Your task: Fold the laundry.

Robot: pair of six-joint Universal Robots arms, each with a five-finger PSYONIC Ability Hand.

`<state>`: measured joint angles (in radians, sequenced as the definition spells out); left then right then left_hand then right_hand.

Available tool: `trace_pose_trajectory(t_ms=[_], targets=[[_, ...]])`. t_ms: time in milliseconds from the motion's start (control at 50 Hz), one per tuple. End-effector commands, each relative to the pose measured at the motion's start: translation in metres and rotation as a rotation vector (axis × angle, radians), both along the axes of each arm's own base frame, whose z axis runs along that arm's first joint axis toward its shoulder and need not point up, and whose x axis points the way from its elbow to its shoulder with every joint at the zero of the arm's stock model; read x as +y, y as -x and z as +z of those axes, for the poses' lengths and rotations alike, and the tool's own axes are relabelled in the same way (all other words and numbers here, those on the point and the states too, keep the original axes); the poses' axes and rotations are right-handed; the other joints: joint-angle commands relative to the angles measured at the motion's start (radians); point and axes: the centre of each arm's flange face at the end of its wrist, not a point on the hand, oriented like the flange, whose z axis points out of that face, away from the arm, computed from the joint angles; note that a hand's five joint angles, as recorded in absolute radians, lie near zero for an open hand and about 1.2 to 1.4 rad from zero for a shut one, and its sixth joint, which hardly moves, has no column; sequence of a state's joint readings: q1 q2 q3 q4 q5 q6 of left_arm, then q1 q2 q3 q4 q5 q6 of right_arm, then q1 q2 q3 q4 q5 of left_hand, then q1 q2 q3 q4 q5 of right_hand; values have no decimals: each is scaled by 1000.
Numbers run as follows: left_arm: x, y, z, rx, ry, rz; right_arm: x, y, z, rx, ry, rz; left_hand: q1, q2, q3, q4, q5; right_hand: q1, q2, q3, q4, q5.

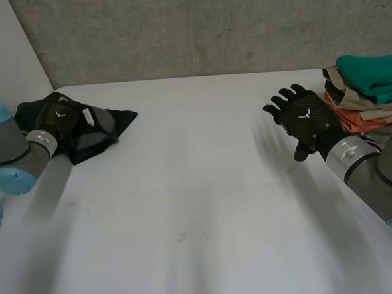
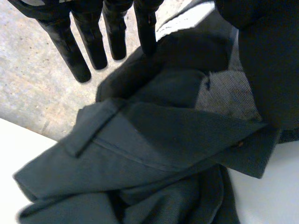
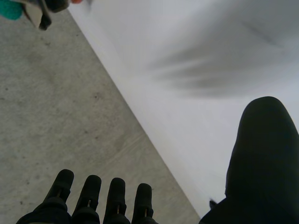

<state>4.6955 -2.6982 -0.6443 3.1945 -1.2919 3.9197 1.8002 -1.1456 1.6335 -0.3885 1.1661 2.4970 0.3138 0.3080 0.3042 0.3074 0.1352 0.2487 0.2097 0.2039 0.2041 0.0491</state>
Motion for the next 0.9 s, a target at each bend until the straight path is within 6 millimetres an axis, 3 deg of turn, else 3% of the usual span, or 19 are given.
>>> trace_pose_trajectory(t_ms=[20,40,160,180,240,260,320,340,380,440,520,580,620,660,680,740,760,820,900], targets=[[-12,3,-5,16,35,-28,8,2,-11,10,-38,-2,791,796,800,797,795,-74,-35,-29,-30,-49],[-12,4,-5,19,39,-26,9,3,-12,11,-43,-3,1080,1085,1089,1086,1084,-74,-35,-29,-30,-49],[-5,24,20,32,96,16,9,4,-13,13,-44,-11,1082,1088,1092,1089,1087,-74,-35,-29,-30,-49],[5,35,45,60,119,21,8,6,-11,11,-39,-25,1082,1088,1092,1089,1087,-74,-35,-29,-30,-49],[27,50,85,140,142,3,5,10,-7,10,-30,-45,1082,1088,1092,1089,1087,-74,-35,-29,-30,-49],[45,62,112,206,156,-30,4,12,-4,8,-21,-55,1082,1088,1092,1089,1087,-74,-35,-29,-30,-49],[78,87,146,309,179,-99,2,14,4,3,3,-77,1082,1088,1092,1089,1087,-74,-35,-29,-30,-49],[103,104,163,371,177,-153,1,17,10,-1,17,-92,1082,1088,1092,1089,1087,-74,-35,-29,-30,-49],[128,120,173,420,160,-205,0,20,15,-9,29,-110,1082,1088,1092,1089,1087,-74,-35,-29,-30,-49],[172,150,170,468,87,-300,-2,23,21,-16,41,-127,1082,1088,1092,1089,1087,-74,-35,-29,-30,-49],[226,201,131,425,-45,-436,-1,24,27,-20,56,-135,1082,1088,1092,1089,1087,-74,-35,-29,-30,-49],[251,229,84,366,-149,-488,-2,25,27,-19,56,-152,1082,1088,1092,1089,1087,-74,-35,-29,-30,-49],[257,238,66,344,-181,-495,-2,26,27,-19,56,-164,1082,1088,1092,1089,1087,-74,-35,-29,-30,-49],[267,246,54,321,-202,-493,-2,26,26,-15,51,-170,859,864,868,865,863,-74,-35,-29,-30,-49],[277,251,56,312,-199,-497,-2,27,25,-12,42,-174,549,555,558,555,553,-74,-35,-29,-30,-49],[285,254,66,319,-177,-497,0,27,23,-9,20,-175,238,244,248,245,242,-74,-35,-29,-30,-49],[287,251,85,340,-141,-490,2,27,22,-7,2,-174,95,101,104,101,99,-74,-35,-29,-30,-49],[288,240,125,383,-68,-477,4,27,22,-16,-24,-175,-76,-70,-67,-70,-72,-74,-35,-29,-30,-49],[279,213,158,414,-8,-434,6,26,24,-44,-69,-192,-94,-89,-85,-88,-90,-74,-35,-29,-30,-49]])
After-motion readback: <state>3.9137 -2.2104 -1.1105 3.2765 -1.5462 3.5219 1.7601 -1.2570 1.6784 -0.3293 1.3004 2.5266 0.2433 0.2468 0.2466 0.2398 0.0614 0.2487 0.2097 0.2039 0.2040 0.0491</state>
